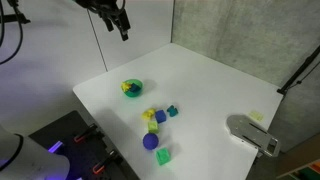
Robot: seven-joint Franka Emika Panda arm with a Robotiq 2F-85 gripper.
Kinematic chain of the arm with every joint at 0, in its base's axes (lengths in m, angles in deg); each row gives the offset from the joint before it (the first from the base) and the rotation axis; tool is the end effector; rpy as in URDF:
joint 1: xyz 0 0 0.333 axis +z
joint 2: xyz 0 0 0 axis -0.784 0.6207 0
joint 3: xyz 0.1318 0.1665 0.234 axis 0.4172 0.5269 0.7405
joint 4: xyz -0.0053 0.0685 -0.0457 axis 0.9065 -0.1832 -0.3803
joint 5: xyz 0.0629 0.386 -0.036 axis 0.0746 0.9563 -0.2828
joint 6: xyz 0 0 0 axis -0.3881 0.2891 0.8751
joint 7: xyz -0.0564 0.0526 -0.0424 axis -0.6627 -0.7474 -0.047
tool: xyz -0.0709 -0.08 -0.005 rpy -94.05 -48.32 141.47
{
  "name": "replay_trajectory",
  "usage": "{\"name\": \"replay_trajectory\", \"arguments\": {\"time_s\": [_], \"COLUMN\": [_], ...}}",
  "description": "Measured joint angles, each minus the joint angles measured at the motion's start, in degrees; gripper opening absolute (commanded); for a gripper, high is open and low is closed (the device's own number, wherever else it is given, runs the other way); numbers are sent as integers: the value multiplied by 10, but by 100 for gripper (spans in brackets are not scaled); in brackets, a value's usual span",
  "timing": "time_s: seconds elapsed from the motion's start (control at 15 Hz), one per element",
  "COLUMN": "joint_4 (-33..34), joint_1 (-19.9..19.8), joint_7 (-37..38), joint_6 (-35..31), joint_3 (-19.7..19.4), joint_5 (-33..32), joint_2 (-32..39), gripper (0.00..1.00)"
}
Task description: Pick up the most forward green toy and put it in the green bowl
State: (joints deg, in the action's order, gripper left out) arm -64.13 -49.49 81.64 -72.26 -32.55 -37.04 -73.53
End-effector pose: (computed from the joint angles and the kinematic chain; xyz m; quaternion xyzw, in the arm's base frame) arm 0.4024 0.0362 0.5436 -0.9955 0.0201 -0.0822 0.0423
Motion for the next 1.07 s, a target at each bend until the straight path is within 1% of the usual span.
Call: {"name": "replay_trajectory", "arguments": {"time_s": [0.53,0.67,0.87,1.07], "joint_4": [0,0,3,15], "joint_1": [0,0,-1,-7], "joint_7": [0,2,18,40], "joint_6": [0,-3,-27,-51], "joint_3": [1,6,18,20], "joint_5": [0,0,-1,-7], "joint_2": [0,9,46,107], "gripper": [100,100,100,100]}}
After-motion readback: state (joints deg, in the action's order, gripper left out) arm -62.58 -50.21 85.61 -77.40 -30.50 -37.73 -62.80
